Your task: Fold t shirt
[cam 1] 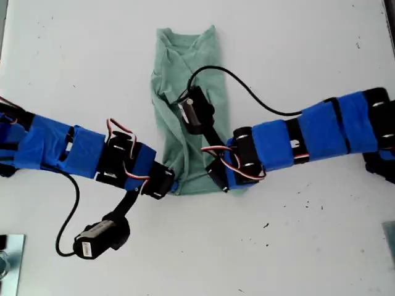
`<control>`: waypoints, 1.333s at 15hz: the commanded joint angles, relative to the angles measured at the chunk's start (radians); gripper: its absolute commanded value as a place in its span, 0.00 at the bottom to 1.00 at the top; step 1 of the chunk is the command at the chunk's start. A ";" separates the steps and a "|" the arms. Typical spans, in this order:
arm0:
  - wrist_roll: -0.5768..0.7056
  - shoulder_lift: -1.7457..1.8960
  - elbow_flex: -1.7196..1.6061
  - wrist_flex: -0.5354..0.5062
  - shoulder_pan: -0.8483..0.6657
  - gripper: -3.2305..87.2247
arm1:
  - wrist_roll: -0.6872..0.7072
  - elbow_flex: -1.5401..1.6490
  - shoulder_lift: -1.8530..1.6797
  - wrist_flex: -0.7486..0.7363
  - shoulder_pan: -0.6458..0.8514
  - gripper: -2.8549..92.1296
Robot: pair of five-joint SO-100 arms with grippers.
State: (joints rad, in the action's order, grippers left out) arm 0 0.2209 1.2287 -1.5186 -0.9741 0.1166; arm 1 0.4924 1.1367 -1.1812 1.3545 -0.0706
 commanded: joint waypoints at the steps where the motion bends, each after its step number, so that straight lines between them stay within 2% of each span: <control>1: -0.031 0.023 0.074 -0.052 0.052 0.03 | -0.006 -0.072 -0.054 0.132 -0.020 0.02; 3: -0.025 0.023 0.249 -0.167 0.084 0.03 | -0.003 -0.219 -0.074 0.272 -0.043 0.02; 5: -0.046 0.025 0.437 -0.287 0.144 0.03 | -0.031 -0.229 -0.161 0.272 -0.103 0.02; 7: -0.106 0.077 0.472 -0.298 0.210 0.03 | -0.063 -0.229 -0.232 0.261 -0.156 0.02; 9: -0.120 0.130 0.471 -0.299 0.204 0.03 | -0.020 -0.215 -0.276 0.233 -0.118 0.02; 11: -0.072 0.195 0.451 -0.311 0.120 0.03 | 0.077 -0.156 -0.359 0.184 0.011 0.02; 13: 0.017 0.233 0.428 -0.348 -0.026 0.03 | 0.196 -0.135 -0.373 0.160 0.179 0.02; 15: 0.118 0.258 0.420 -0.362 -0.186 0.03 | 0.281 -0.098 -0.370 0.074 0.316 0.02; 18: 0.227 0.256 0.379 -0.370 -0.396 0.03 | 0.298 0.041 -0.365 -0.097 0.477 0.02; 19: 0.249 0.253 0.368 -0.368 -0.445 0.03 | 0.267 0.080 -0.371 -0.127 0.517 0.19; 20: 0.256 0.256 0.367 -0.367 -0.499 0.10 | 0.201 0.117 -0.397 -0.166 0.566 0.27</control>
State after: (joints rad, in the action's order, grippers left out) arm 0 0.4571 1.4143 -1.1582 -1.3407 -0.3083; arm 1 0.7563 1.2395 -1.4726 1.2517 0.4310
